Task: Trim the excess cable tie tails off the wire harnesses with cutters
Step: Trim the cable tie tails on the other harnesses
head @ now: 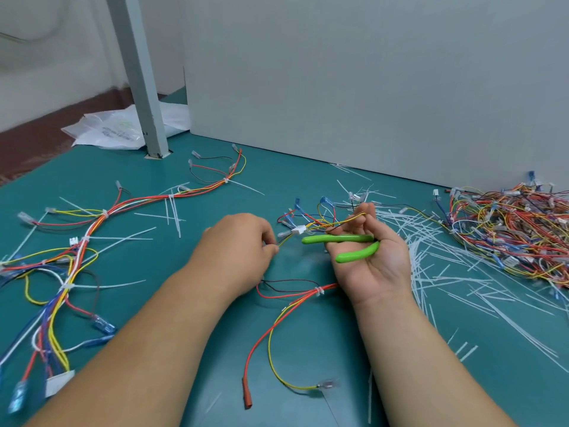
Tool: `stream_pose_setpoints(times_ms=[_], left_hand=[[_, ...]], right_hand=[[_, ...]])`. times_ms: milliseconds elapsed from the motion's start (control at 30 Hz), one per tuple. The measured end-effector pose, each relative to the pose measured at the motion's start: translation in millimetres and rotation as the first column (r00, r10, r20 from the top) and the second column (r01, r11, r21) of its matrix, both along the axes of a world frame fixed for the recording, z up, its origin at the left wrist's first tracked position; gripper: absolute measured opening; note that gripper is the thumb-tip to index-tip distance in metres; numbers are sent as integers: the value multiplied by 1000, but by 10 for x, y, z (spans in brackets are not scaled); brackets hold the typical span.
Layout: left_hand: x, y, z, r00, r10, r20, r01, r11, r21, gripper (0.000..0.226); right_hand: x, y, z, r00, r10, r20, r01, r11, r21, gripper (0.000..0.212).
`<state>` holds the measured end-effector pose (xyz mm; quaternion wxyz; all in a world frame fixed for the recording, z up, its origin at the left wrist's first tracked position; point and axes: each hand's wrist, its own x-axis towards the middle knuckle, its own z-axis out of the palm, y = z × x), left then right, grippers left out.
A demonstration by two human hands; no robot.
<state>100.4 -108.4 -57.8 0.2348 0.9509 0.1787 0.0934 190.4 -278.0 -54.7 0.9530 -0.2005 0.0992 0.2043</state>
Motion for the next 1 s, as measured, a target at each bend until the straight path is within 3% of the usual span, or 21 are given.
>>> stream_pose_setpoints(times_ms=[133,200,300,400,500,567,667,767,867,1000], left_hand=[[4,25,-55,998,51,-35,-51,999,8,30],[17,50,-61,996,75,-57,-73,996,44,11],[8,60,-80,993,89,-73,-83,993,87,20],[12,55,-74,996,93,8,-94,987,127,15],[24,49,-23,954,135,269,-114,989,-93,10],[31,8,33,908,154,390,-42,959,-280,12],[36,-83,129,856,215,470,94,830,-550,15],[25,-117,243,821,300,486,293,509,-809,22],[-11,-110,320,783,316,536,484,233,-844,23],[-35,-77,338,752,291,591,580,133,-804,24]], right_hand=[[-8,6,-1,999,17,29,-16,1000,-25,20],[-2,-1,-3,999,21,35,-19,999,-43,20],[1,4,-5,999,18,39,-15,995,-94,25],[-5,16,-9,999,3,42,3,989,-145,32],[-27,41,-14,997,24,75,-10,982,-188,26],[-49,68,-20,994,50,95,-26,971,-239,24],[-100,131,-18,989,72,131,-19,930,-366,26],[-146,176,-9,979,71,190,14,911,-412,31],[-186,185,7,969,92,231,13,909,-417,31],[-235,182,13,961,137,242,-14,892,-451,31]])
